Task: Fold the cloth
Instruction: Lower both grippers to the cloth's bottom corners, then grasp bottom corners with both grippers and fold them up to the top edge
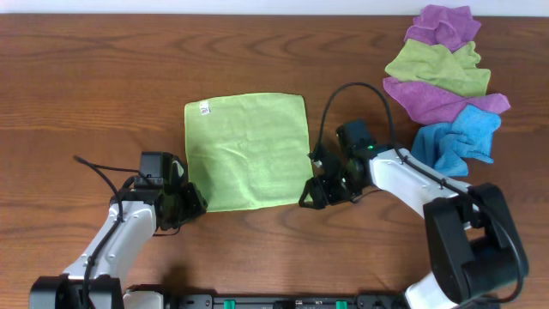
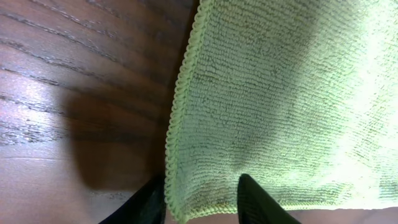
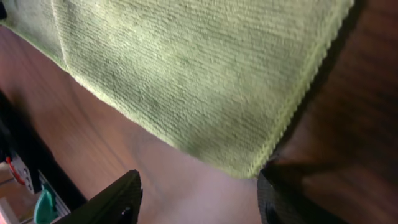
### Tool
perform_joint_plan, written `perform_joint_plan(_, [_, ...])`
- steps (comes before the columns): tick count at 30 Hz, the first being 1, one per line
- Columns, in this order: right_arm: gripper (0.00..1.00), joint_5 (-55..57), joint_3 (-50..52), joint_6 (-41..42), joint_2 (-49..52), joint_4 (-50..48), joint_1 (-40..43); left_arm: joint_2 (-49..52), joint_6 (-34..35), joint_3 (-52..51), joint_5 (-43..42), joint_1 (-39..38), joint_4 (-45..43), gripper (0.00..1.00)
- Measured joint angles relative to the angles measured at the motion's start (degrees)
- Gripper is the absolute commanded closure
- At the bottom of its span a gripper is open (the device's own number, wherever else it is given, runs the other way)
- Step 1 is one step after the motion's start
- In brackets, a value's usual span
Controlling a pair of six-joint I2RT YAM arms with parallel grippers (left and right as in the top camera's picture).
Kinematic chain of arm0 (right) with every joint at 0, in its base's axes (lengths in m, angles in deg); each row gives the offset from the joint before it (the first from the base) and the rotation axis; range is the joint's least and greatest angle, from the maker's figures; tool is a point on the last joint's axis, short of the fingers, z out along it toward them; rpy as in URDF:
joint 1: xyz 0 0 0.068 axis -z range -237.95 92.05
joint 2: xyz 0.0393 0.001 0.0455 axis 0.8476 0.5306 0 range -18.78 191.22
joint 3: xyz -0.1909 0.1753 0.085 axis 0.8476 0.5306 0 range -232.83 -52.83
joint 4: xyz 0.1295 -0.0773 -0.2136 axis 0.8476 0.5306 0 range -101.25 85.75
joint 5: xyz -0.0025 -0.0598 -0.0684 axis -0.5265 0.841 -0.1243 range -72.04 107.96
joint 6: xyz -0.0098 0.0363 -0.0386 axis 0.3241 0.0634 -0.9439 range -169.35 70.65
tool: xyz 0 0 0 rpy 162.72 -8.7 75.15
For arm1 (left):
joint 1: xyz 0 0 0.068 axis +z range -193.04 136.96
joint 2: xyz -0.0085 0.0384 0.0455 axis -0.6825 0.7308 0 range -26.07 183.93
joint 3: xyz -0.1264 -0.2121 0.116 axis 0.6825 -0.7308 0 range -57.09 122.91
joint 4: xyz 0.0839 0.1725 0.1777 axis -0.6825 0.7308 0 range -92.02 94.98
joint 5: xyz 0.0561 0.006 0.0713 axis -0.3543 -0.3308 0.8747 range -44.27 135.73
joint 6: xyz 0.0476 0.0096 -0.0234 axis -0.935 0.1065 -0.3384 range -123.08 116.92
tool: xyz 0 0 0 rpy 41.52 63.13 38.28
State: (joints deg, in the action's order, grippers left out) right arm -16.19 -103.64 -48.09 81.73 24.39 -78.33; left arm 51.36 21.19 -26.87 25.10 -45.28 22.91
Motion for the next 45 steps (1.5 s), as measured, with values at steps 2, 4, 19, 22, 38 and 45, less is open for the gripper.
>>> perform_joint_plan(2, [0.45,0.4,0.0,0.5,0.1,-0.8,-0.3,0.2,-0.1,0.0,0.0,0.0,-0.1,0.73])
perform_joint_plan(4, [0.48,0.7,0.0,0.9,0.1,-1.2,-0.5,0.3,-0.1,0.0,0.0,0.0,-0.1,0.78])
perform_joint_plan(19, [0.88,2.9,0.0,2.9,0.4,-4.1,-0.5,0.5,-0.1,0.0,0.0,0.0,-1.0,0.94])
perform_joint_plan(22, [0.98,2.9,0.0,3.1,0.4,-4.6,-0.5,0.5,0.0,0.0,0.0,0.0,-1.1,0.94])
perform_joint_plan(38, [0.98,2.9,-0.8,6.0,0.4,-5.1,-0.5,0.5,0.2,0.6,-2.5,0.0,-3.7,0.94])
perform_joint_plan(45, [0.98,3.4,-7.9,7.0,0.4,-4.1,-0.5,0.6,-0.3,8.5,-2.3,0.0,-2.5,0.94])
